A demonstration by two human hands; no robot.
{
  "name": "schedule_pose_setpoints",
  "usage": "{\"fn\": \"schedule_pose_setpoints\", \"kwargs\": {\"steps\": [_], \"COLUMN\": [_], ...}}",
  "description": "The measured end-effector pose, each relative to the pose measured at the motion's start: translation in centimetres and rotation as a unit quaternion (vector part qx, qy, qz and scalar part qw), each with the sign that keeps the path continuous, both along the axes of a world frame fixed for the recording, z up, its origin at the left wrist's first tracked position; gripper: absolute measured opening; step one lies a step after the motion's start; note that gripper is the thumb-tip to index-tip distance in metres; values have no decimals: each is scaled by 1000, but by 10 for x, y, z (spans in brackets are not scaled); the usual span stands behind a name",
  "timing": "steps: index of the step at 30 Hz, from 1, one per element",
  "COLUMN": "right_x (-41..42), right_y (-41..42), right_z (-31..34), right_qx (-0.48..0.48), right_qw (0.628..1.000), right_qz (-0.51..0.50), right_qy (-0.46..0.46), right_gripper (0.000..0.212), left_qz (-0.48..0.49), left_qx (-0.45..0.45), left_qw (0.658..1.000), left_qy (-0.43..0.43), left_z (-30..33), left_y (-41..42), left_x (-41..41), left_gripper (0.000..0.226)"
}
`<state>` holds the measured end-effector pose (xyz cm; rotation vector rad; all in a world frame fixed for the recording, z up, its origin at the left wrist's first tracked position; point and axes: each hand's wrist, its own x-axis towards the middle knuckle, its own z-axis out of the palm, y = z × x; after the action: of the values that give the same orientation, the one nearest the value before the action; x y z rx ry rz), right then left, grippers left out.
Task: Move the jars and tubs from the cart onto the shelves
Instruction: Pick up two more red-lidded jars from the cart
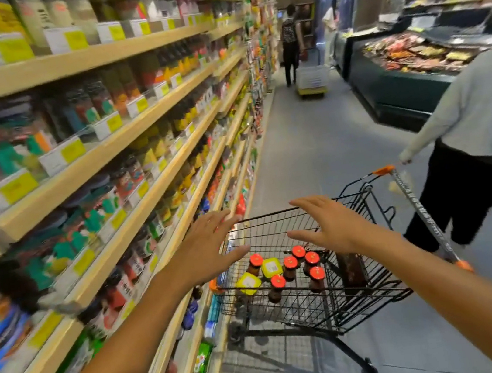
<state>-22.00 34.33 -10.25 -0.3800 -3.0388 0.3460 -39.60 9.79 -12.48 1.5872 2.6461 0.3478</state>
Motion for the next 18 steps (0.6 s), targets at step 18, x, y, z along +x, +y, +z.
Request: {"fn": "schedule_pose_setpoints", "kwargs": {"steps": [18], "right_x": [-41], "right_y": [119], "right_z": [-109], "right_qx": [-117], "right_qw": [975], "right_qz": [-178], "right_qy": [-65], "right_gripper": [97], "left_qz": [-123], "left_qx": [-63], "left_qw": [980], "left_qy": [-143], "left_z": [-128], "left_y": [176], "left_x": [-111], "left_gripper": [114]}}
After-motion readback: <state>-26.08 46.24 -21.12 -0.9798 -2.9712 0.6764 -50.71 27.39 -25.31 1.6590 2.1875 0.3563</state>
